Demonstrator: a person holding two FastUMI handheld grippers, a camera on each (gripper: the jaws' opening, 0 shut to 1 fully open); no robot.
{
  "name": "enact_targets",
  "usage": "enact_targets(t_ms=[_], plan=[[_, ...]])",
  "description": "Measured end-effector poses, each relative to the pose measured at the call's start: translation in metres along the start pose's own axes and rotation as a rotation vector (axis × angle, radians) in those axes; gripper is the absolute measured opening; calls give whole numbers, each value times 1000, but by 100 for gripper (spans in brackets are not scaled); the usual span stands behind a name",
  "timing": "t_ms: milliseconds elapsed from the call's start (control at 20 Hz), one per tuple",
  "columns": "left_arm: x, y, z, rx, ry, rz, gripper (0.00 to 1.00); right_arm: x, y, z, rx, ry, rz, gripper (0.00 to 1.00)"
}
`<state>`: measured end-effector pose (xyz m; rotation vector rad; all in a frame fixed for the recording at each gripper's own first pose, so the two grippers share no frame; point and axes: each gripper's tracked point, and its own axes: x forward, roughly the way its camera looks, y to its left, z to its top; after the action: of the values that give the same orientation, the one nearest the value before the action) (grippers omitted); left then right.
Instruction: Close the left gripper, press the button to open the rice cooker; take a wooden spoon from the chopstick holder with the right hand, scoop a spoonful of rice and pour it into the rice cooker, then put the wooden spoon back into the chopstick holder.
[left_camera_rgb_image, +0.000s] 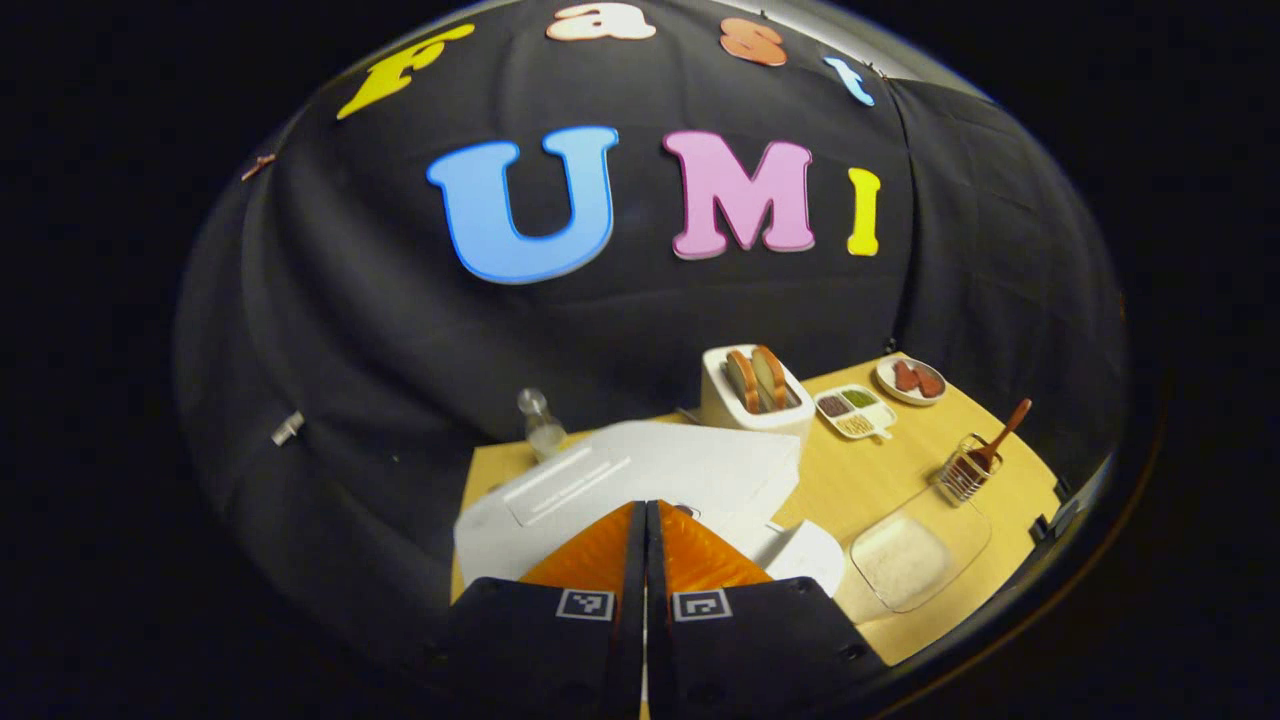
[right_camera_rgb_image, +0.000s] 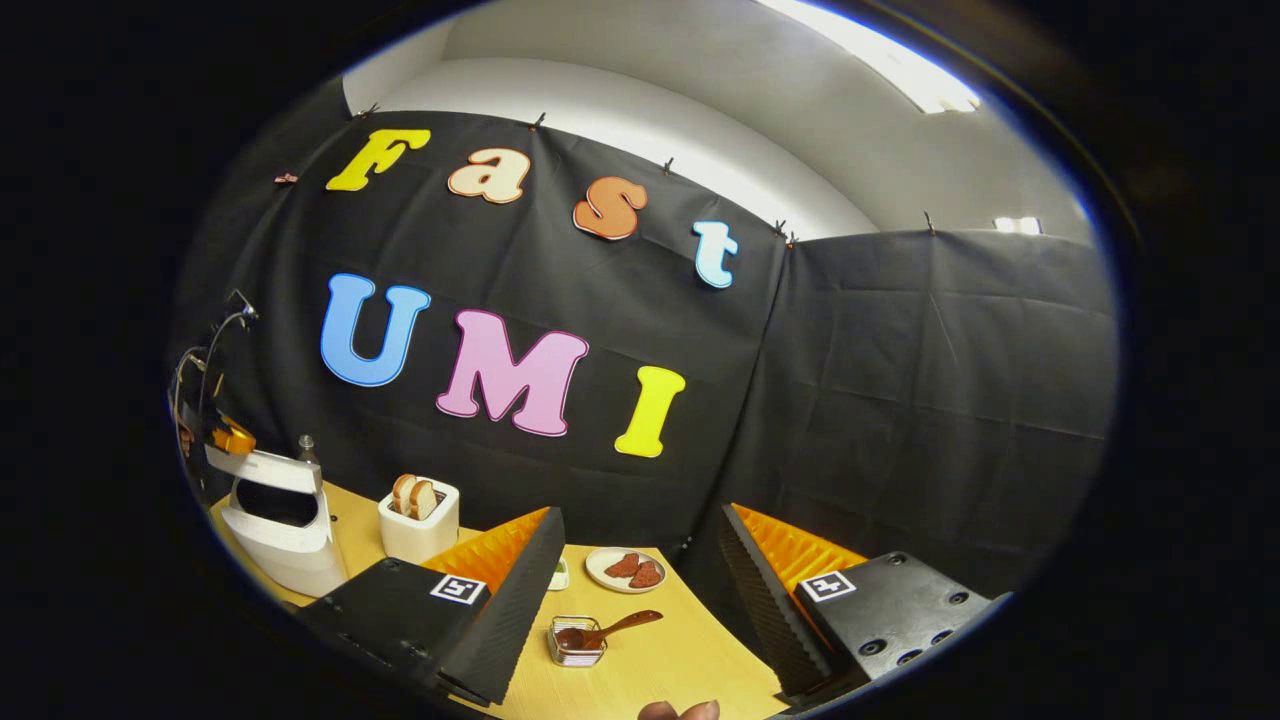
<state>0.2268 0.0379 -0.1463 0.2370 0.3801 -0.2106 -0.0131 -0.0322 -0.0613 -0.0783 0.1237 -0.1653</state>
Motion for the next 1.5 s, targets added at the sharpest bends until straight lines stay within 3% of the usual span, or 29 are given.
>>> enact_targets(t_ms=[100,200,250,350,500,550,600,1050,1500], plan=[[-19,25,34,-9,-120,107,8,-2,-3,0,3,-2,0,98],[-37,29,49,-18,-206,153,10,-5,-7,-2,4,-6,6,98],[-46,30,54,-13,-240,169,16,-5,-10,-5,7,-1,5,98],[-61,29,60,1,-275,191,48,-6,-16,-15,26,21,5,98],[-79,19,64,-29,-305,196,79,-8,-23,-25,47,43,12,98],[-85,14,67,-55,-325,197,96,-9,-26,-28,46,44,17,98],[-95,9,68,-76,-345,185,100,-8,-27,-31,44,45,28,98],[-166,-23,65,-116,-380,271,97,19,-36,-104,164,125,179,98],[-176,-66,33,-226,-287,305,97,72,-38,-211,359,295,224,98]])
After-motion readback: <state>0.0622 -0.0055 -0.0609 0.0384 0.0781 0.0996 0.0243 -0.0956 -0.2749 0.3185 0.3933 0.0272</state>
